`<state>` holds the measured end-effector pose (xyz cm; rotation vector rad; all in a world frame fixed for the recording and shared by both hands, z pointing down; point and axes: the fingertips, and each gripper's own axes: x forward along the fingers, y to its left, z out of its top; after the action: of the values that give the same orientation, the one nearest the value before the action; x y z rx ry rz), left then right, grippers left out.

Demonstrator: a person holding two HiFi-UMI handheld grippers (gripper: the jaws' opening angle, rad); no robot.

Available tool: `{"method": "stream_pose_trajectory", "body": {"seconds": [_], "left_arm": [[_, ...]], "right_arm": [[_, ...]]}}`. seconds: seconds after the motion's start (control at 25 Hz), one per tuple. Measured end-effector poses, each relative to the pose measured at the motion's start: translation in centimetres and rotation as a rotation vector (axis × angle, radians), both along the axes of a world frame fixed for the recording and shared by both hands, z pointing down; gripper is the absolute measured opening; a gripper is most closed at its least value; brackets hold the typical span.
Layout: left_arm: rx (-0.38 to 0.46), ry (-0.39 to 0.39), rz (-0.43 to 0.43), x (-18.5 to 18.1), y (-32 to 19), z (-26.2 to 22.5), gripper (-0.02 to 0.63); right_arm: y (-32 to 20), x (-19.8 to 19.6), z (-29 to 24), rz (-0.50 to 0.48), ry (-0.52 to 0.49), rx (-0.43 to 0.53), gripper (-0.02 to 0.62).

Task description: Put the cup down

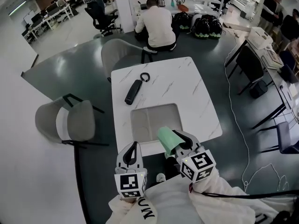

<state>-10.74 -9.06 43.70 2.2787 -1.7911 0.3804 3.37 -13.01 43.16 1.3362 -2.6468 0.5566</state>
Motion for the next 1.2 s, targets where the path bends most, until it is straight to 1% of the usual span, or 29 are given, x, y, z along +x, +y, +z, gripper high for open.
{"method": "stream_pose_trajectory", "body": {"seconds": [0.64,0.84,1.04,1.2], "left_arm": [[-0.024,0.024,-0.039,-0.7,-3.9,1.3,0.011],[-0.042,0.032,-0.068,-1.4,-4.9,2.2,0.011],[-0.058,0.039,-0.104,-2.4,-6.2,2.9,0.011],[-0.073,0.042,-0.134,-3.1,-7.5,3.3,0.011]], "right_arm": [[-4.2,-0.7,1.2,-0.037,0.033,-0.033,0.02],[-5.8,-1.6,2.0,-0.064,0.047,-0.048,0.02],[-7.5,-2.5,2.4,-0.09,0.038,-0.065,0.02],[-9.1,-3.3,2.6,-0.124,0.056,-0.071,0.02]]}}
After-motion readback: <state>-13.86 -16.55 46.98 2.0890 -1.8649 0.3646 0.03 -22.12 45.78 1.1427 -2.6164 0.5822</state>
